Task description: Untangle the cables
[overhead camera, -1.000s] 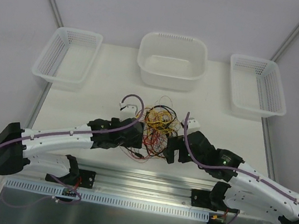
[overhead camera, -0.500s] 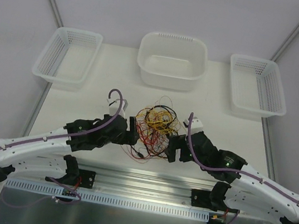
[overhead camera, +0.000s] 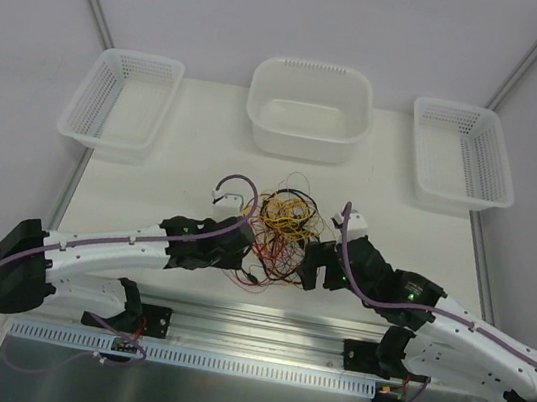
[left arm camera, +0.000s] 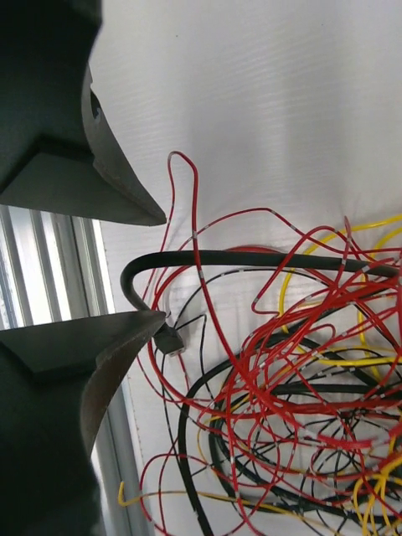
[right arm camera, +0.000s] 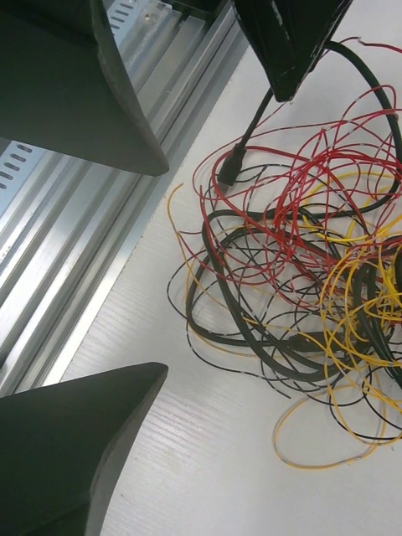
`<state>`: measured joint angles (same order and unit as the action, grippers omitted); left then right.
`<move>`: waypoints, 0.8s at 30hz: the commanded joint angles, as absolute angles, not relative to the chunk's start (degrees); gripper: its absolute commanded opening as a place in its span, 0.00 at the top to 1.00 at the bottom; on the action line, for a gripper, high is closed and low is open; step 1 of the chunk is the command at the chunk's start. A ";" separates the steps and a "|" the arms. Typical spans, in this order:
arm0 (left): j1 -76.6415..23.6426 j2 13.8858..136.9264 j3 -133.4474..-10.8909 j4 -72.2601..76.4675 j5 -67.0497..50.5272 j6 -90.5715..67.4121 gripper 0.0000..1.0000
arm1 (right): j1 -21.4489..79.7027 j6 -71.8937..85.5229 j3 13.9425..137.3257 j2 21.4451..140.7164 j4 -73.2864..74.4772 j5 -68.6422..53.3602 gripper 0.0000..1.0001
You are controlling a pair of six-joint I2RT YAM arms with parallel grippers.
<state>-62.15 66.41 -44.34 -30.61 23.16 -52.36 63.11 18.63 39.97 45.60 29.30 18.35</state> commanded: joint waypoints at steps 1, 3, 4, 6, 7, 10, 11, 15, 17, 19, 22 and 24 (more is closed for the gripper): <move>-61.70 68.46 -45.61 -31.20 25.57 -54.05 0.57 | 63.54 19.51 40.08 45.96 26.64 20.39 0.00; -61.70 69.26 -46.32 -31.11 26.01 -54.05 0.59 | 63.54 19.60 39.55 47.54 24.44 20.74 0.01; -61.70 69.34 -46.75 -31.20 26.19 -53.70 0.61 | 63.54 19.34 39.55 48.07 23.74 21.35 0.01; -61.79 69.70 -47.72 -31.20 26.19 -52.82 0.68 | 63.54 18.29 39.99 50.08 22.77 22.06 0.00; -61.70 69.61 -48.07 -31.11 26.19 -52.74 0.72 | 63.46 17.76 40.43 50.97 22.76 23.10 0.00; -61.79 69.52 -49.04 -31.11 26.98 -52.30 0.84 | 63.37 15.74 41.83 53.87 21.11 24.17 0.00; -61.70 69.78 -49.48 -31.11 27.24 -51.95 0.92 | 63.46 15.04 42.01 54.57 20.57 24.34 0.00; -61.70 69.96 -50.18 -31.11 27.43 -51.42 1.00 | 63.46 12.92 44.03 58.79 17.50 22.69 0.00; -61.79 69.61 -50.54 -30.94 26.90 -51.07 1.00 | 63.46 11.87 45.26 61.78 14.86 21.63 0.00; -61.79 68.65 -50.80 -30.85 25.84 -50.54 1.00 | 63.37 11.17 46.92 65.28 12.67 19.87 0.00; -61.79 67.85 -51.59 -30.94 23.48 -49.05 1.00 | 63.46 10.11 49.30 69.07 9.42 17.15 0.00; -61.87 66.63 -52.38 -30.76 21.89 -47.99 1.00 | 63.37 9.84 50.71 73.46 8.18 15.39 0.00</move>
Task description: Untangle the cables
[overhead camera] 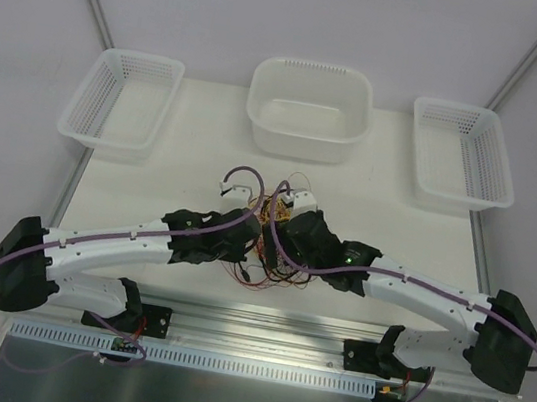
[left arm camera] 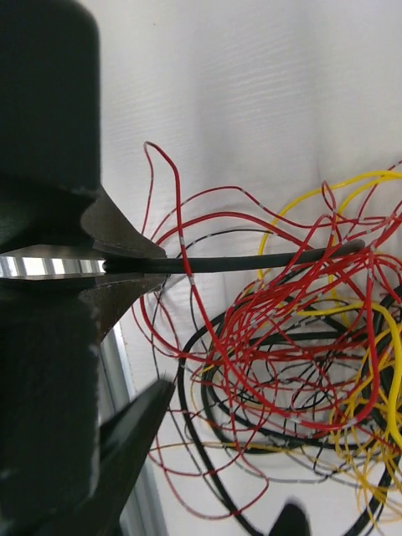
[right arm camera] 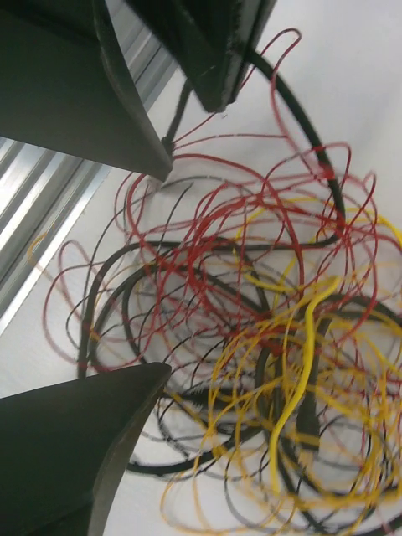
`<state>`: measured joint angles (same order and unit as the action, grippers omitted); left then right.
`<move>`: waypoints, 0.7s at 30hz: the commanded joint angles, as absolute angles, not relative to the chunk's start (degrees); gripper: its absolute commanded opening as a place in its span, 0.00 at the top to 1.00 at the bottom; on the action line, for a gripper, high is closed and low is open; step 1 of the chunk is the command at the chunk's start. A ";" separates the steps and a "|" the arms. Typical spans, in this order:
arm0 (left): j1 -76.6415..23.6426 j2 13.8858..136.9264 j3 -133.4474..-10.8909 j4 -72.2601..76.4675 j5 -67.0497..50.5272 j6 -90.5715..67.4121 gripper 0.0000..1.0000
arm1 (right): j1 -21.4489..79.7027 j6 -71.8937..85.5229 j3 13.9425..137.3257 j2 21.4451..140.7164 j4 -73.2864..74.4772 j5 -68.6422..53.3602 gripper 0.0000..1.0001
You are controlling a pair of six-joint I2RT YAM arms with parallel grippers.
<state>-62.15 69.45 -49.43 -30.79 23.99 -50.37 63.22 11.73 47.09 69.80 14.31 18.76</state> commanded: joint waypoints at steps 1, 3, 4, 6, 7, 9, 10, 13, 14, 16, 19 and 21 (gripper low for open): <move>-61.87 65.75 -52.82 -30.76 20.49 -47.73 1.00 | 63.37 9.67 51.23 74.96 7.22 14.60 0.00; -61.87 64.61 -53.26 -30.67 18.99 -46.85 1.00 | 63.37 9.40 52.99 79.44 6.77 14.59 0.01; -61.87 63.99 -53.44 -30.59 18.20 -46.67 1.00 | 63.28 9.67 53.43 80.93 6.68 15.11 0.02; -61.87 61.45 -53.70 -30.67 16.62 -46.41 1.00 | 61.97 10.89 53.09 83.92 6.33 15.82 0.11; -61.87 59.35 -53.61 -30.67 16.18 -46.41 1.00 | 61.35 11.42 52.48 84.63 5.63 15.73 0.15; -61.87 57.14 -53.53 -30.67 15.30 -46.06 1.00 | 58.90 13.87 50.20 85.69 5.01 15.65 0.31; -61.87 56.00 -53.61 -30.67 14.86 -45.88 1.00 | 58.02 14.67 49.32 85.87 4.49 15.56 0.38; -61.79 50.30 -53.61 -30.67 14.15 -45.00 1.00 | 54.94 16.43 45.97 84.73 4.74 15.73 0.67; -61.79 49.14 -53.61 -30.76 14.15 -44.74 1.00 | 54.32 16.78 45.27 84.03 5.01 15.99 0.83; -61.79 45.12 -53.79 -30.67 14.94 -44.39 1.00 | 52.22 17.92 43.08 81.23 6.32 17.22 0.99; -61.79 39.49 -53.96 -30.85 17.66 -43.86 1.00 | 48.96 18.81 40.88 77.01 9.13 17.93 0.99; -61.79 36.84 -54.23 -30.76 19.07 -43.24 1.00 | 46.77 19.33 39.99 74.81 10.89 19.50 0.99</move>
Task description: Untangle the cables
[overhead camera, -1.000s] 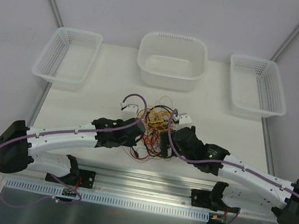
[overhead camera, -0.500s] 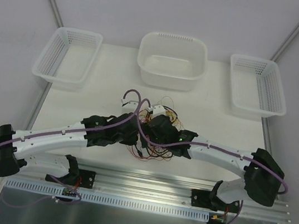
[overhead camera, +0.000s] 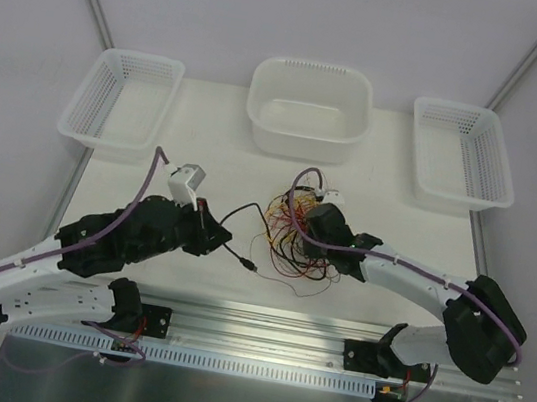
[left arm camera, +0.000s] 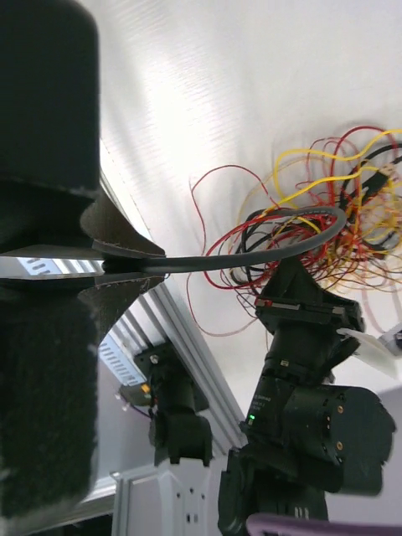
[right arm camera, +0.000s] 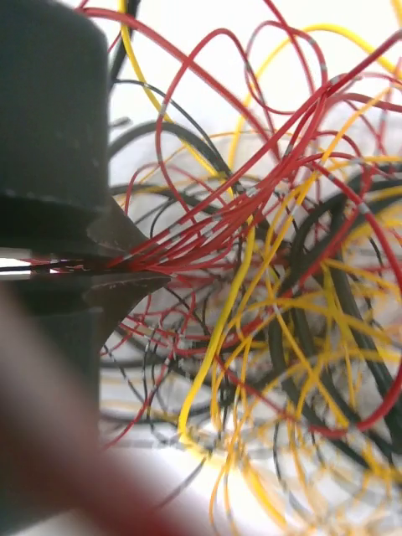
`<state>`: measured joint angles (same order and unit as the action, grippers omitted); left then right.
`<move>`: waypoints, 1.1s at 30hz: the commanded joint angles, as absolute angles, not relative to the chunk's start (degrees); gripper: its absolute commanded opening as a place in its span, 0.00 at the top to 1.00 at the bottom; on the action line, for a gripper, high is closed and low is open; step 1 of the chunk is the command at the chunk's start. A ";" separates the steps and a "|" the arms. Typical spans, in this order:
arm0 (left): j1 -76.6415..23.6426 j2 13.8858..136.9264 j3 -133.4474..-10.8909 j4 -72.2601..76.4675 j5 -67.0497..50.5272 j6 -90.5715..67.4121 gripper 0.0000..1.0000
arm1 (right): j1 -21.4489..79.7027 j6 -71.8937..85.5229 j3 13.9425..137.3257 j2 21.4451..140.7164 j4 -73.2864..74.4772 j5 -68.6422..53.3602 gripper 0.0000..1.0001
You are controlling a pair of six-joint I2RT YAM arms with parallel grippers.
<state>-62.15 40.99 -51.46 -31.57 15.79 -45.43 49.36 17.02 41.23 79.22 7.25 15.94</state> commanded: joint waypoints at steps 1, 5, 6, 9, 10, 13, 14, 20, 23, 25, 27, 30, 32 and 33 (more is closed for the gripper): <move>-61.79 34.39 -54.84 -30.67 19.86 -42.81 1.00 | 45.97 19.86 39.21 73.92 12.55 20.12 0.99; -61.79 29.54 -57.74 -30.76 20.30 -41.14 1.00 | 41.41 21.70 38.06 70.41 17.13 22.06 0.99; -61.79 28.66 -58.53 -30.76 20.22 -40.61 1.00 | 39.83 21.97 37.80 70.14 17.75 22.23 0.99; -61.79 27.16 -61.69 -30.85 21.09 -37.89 1.00 | 37.28 23.03 37.09 69.79 19.95 22.41 0.97; -61.79 27.07 -63.35 -30.94 21.35 -36.58 1.00 | 36.83 23.20 37.00 69.79 20.56 22.33 0.96; -61.79 28.38 -65.99 -30.94 22.41 -34.90 1.00 | 36.04 22.86 37.79 70.49 22.76 21.80 0.84; -61.79 29.00 -66.44 -30.85 22.85 -34.63 1.00 | 36.04 22.07 38.31 70.40 23.11 20.58 0.69; -61.79 40.24 -66.89 -30.85 21.19 -33.49 1.00 | 42.44 12.14 44.37 60.48 27.32 21.44 0.24; -61.79 45.60 -66.71 -30.76 19.17 -34.28 1.00 | 46.04 8.62 47.98 54.51 30.23 20.05 0.23; -61.79 48.42 -66.88 -30.50 17.76 -34.63 1.00 | 46.84 5.47 48.86 49.69 29.89 17.15 0.23; -61.79 49.65 -66.80 -30.15 17.14 -34.45 1.00 | 47.72 4.14 49.30 46.86 28.66 12.50 0.23; -61.79 50.89 -65.05 -30.06 18.01 -34.19 1.00 | 48.25 1.94 49.31 43.77 26.38 5.73 0.24; -61.79 50.71 -63.03 -30.06 20.72 -34.71 1.00 | 48.34 2.37 49.31 43.85 25.75 3.35 0.24; -61.79 50.10 -60.06 -30.15 21.96 -35.33 1.00 | 48.43 2.81 49.22 44.64 25.58 3.43 0.24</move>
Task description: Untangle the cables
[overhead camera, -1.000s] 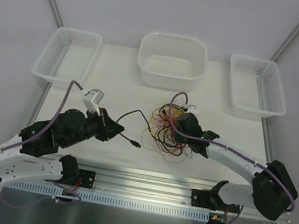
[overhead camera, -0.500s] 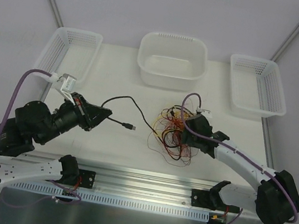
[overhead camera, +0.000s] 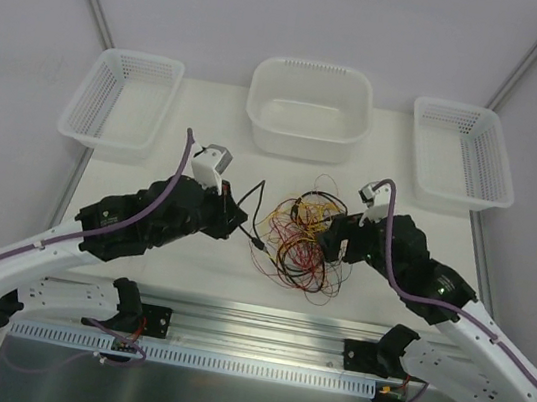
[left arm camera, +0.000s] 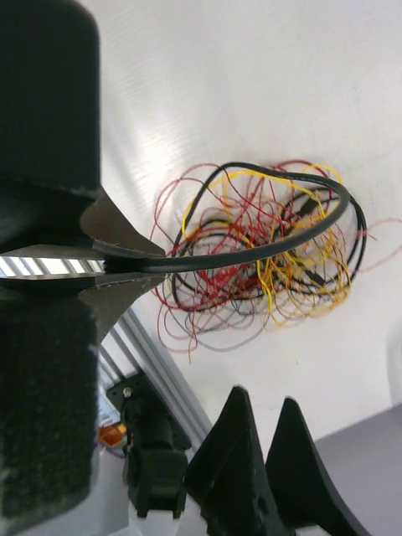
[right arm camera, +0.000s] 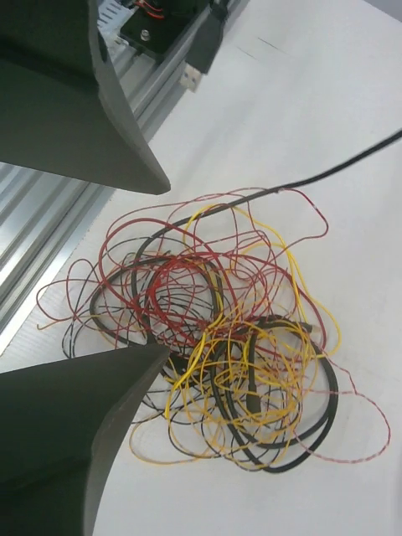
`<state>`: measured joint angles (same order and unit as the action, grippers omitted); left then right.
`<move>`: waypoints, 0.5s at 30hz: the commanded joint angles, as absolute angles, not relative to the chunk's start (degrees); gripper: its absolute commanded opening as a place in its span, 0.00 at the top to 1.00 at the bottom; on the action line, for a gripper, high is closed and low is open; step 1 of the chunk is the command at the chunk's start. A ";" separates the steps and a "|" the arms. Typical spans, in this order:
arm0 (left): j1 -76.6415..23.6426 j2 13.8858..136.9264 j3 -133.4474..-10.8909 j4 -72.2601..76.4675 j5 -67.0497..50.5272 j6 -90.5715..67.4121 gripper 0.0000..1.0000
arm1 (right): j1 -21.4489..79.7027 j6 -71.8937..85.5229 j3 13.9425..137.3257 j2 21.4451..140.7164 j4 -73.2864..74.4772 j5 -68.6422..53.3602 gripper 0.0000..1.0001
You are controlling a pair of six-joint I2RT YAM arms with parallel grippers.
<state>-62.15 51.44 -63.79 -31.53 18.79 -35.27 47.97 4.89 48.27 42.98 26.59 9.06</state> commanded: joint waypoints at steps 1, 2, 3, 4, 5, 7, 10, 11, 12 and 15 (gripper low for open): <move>-61.79 49.66 -58.38 -30.15 23.63 -36.64 1.00 | 48.43 3.16 48.96 45.34 25.66 3.60 0.24; -61.70 49.14 -56.45 -30.15 26.17 -37.52 1.00 | 48.51 3.60 48.69 45.79 25.66 4.30 0.24; -60.92 47.74 -52.08 -30.15 27.50 -40.23 1.00 | 48.43 4.82 47.73 46.66 25.58 4.65 0.24; -60.21 47.20 -49.68 -30.23 28.38 -41.65 1.00 | 48.43 5.18 47.12 46.84 25.32 4.83 0.24; -59.07 46.59 -47.22 -30.32 28.30 -43.23 1.00 | 48.51 5.79 46.59 47.02 24.53 4.92 0.24; -53.37 44.74 -40.01 -30.41 26.82 -48.06 1.00 | 48.52 7.38 44.65 47.55 23.91 5.10 0.23; -46.34 42.11 -32.45 -30.32 24.43 -52.46 1.00 | 48.60 8.43 42.81 48.42 23.20 5.10 0.23; -45.62 41.40 -31.30 -30.32 25.13 -52.99 1.00 | 48.60 8.61 42.54 48.34 23.12 5.36 0.23; -45.18 40.18 -29.81 -30.32 26.88 -53.09 0.99 | 48.52 8.96 42.28 48.51 23.20 5.71 0.23; -42.11 39.02 -29.00 -30.41 27.77 -51.25 0.93 | 48.52 9.67 41.14 49.04 23.73 7.38 0.23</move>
